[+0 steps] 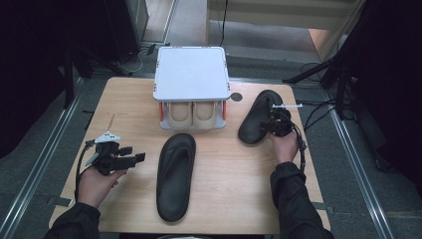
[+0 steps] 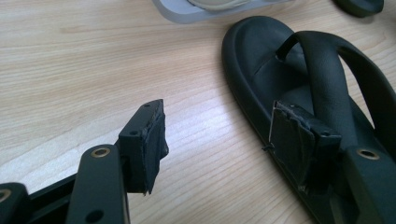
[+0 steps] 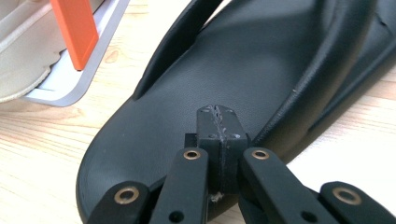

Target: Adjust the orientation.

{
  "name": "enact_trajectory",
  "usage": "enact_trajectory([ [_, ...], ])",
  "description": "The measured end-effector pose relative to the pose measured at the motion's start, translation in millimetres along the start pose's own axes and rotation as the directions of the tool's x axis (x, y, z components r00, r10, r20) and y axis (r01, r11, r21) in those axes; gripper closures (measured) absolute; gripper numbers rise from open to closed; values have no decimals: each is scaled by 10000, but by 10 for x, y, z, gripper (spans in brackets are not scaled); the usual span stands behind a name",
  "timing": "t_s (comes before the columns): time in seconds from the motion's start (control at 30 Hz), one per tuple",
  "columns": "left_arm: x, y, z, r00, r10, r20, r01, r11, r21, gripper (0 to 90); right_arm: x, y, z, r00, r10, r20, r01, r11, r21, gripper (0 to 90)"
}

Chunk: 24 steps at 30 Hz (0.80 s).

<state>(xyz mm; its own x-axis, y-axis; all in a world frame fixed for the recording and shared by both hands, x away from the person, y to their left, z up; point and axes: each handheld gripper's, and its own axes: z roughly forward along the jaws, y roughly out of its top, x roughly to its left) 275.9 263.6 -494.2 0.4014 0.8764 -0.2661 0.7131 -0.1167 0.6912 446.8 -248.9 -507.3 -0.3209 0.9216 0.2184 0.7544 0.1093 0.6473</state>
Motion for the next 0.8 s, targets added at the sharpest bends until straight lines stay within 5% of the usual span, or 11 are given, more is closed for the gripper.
enact_trajectory([
  [0.33,-20,23,29,9999,149,49,-150,9998,114,365,-19,38,-166,9997,-15,228,28,9983,-586,832],
  [0.8,-30,25,30,9998,96,169,-98,9999,97,365,-298,42,-297,9946,848,596,-785,9918,-1010,686],
])
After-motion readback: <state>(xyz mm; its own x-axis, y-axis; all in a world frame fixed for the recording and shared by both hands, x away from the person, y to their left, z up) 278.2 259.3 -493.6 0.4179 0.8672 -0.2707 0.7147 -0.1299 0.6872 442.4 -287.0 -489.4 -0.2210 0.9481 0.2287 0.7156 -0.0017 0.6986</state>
